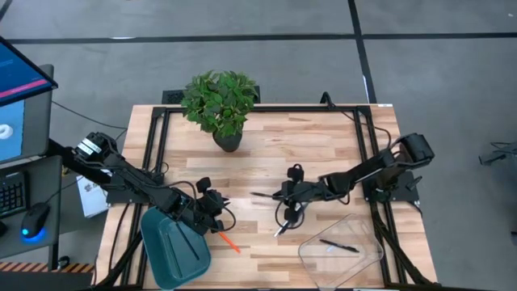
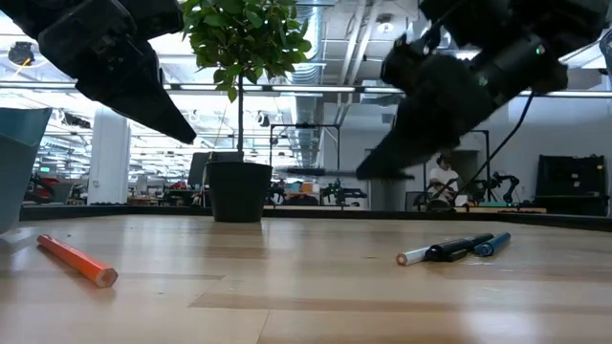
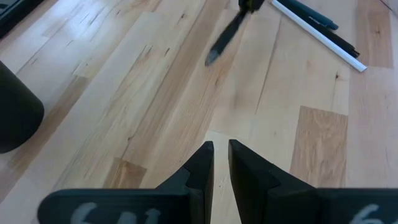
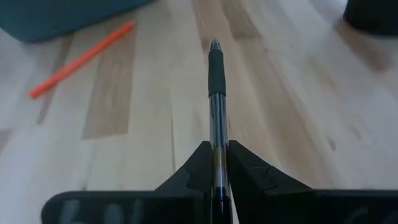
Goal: Sort pens & pencils
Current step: Put the left black pen into the transparent bin
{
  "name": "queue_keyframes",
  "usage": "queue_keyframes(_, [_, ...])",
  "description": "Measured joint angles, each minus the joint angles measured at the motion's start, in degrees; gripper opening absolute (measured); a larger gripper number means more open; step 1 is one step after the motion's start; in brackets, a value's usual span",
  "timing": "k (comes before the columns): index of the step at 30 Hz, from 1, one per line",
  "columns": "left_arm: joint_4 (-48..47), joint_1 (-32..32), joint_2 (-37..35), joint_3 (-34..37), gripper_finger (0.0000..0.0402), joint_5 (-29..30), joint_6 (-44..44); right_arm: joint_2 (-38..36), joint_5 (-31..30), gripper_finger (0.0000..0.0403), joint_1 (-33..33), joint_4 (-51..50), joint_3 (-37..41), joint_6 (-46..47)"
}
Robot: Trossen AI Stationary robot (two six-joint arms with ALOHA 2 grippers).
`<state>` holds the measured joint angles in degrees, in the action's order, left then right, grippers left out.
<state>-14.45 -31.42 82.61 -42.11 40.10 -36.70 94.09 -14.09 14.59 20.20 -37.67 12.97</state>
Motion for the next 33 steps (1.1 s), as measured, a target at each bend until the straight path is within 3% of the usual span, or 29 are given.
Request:
queue_keyframes(19, [-0.2,0.0,0.0,0.0,0.0041,-0.4,-0.2,-16.2,-0.1,0.0063,-0.1,-8.9,-0.2,-3.4])
queue_keyframes(33, [-0.2,0.0,0.0,0.0,0.0041,-0.4,-0.6,-22.1,0.0,0.0063,-0.9,-11.3,-0.2,-6.2])
